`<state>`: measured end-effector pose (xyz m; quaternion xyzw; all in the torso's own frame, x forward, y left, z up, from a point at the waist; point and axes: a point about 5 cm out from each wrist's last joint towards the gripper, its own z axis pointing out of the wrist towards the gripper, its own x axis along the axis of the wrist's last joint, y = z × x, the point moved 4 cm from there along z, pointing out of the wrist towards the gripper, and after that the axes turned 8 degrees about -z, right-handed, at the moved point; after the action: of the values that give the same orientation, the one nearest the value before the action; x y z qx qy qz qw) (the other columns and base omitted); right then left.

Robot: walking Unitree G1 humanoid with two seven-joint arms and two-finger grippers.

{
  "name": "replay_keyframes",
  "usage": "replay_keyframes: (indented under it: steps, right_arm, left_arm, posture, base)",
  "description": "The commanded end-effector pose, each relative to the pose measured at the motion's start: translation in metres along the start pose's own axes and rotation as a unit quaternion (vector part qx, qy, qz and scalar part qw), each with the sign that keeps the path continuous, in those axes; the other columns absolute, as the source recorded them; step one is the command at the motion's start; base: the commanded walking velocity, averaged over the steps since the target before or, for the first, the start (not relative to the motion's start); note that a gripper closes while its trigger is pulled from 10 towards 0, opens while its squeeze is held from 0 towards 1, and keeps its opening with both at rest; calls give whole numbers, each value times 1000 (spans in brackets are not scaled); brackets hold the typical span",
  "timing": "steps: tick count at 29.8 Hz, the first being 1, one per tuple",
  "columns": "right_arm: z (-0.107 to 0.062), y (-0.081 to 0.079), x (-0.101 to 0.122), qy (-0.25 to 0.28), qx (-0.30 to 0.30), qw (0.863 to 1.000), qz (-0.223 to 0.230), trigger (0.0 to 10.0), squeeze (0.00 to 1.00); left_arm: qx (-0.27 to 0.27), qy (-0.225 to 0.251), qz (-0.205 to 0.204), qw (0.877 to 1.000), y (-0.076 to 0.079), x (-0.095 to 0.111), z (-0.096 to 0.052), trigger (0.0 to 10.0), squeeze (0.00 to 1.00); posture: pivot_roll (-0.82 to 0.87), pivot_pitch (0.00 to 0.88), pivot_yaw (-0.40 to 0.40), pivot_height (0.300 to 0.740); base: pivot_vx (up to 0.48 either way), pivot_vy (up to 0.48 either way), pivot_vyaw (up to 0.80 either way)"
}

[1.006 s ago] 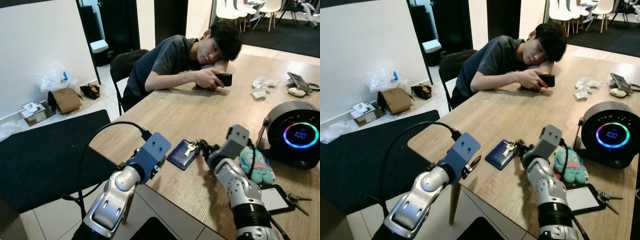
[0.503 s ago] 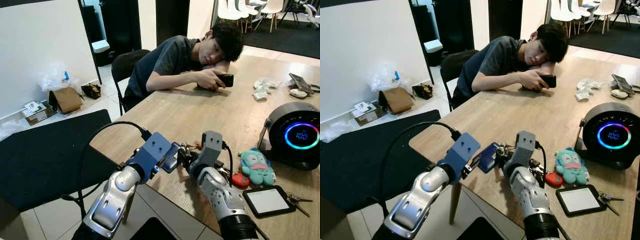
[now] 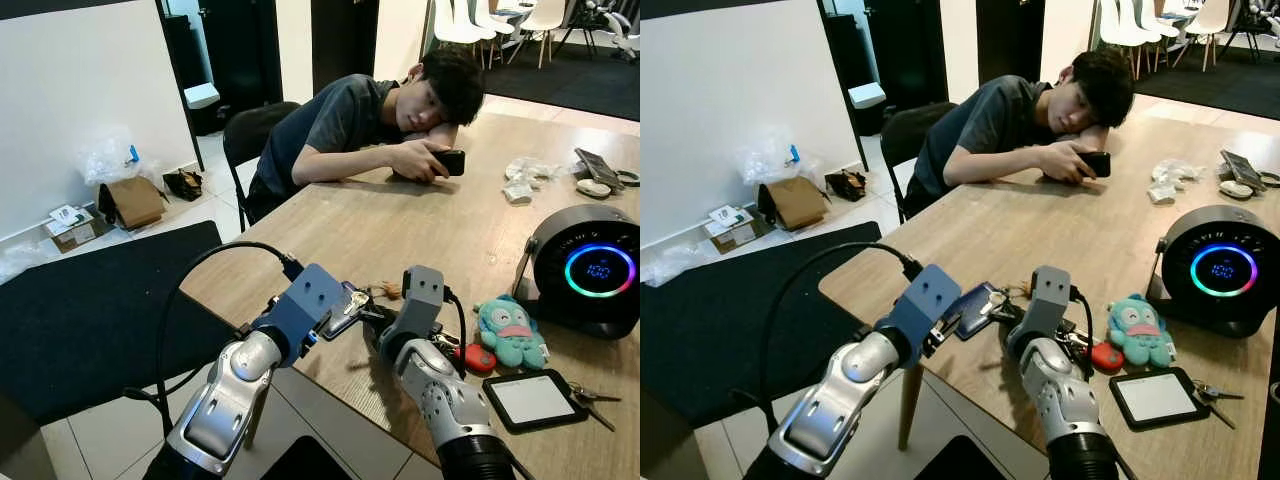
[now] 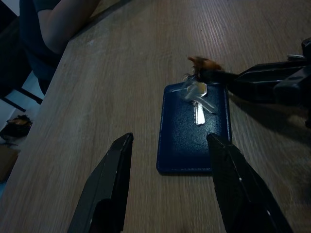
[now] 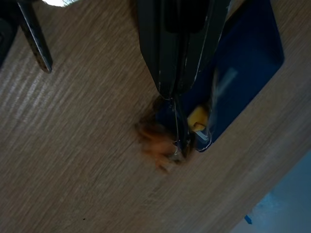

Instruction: Hang keys on a hook

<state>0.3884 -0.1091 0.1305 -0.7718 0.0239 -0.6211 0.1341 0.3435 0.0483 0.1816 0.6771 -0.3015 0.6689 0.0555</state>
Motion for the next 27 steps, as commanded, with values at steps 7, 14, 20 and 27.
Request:
replay_keyframes:
  steps: [7,14,20,27]
  right_arm:
    - [-2,3,-4,0,-5,1000,-16,10000,0]
    - [-18,-15,64,164,41,982,-85,10000,0]
    - [-36,-29,97,233,93,963,-99,10000,0]
    - [-50,-28,92,217,148,949,-174,10000,0]
  left_arm:
    - [-1,-12,-1,1000,3,-7,1,10000,0]
    - [-2,-11,-1,1000,3,-7,0,10000,0]
    - [-2,-11,-1,1000,3,-7,1,10000,0]
    - [48,39,-51,997,-26,15,-2,10000,0]
  posture:
    - [60,149,56,740]
    - [55,146,58,740]
    - [55,146,58,740]
    - [41,145,54,740]
  base:
    - [0,0,0]
    - [0,0,0]
    - [0,0,0]
    - [0,0,0]
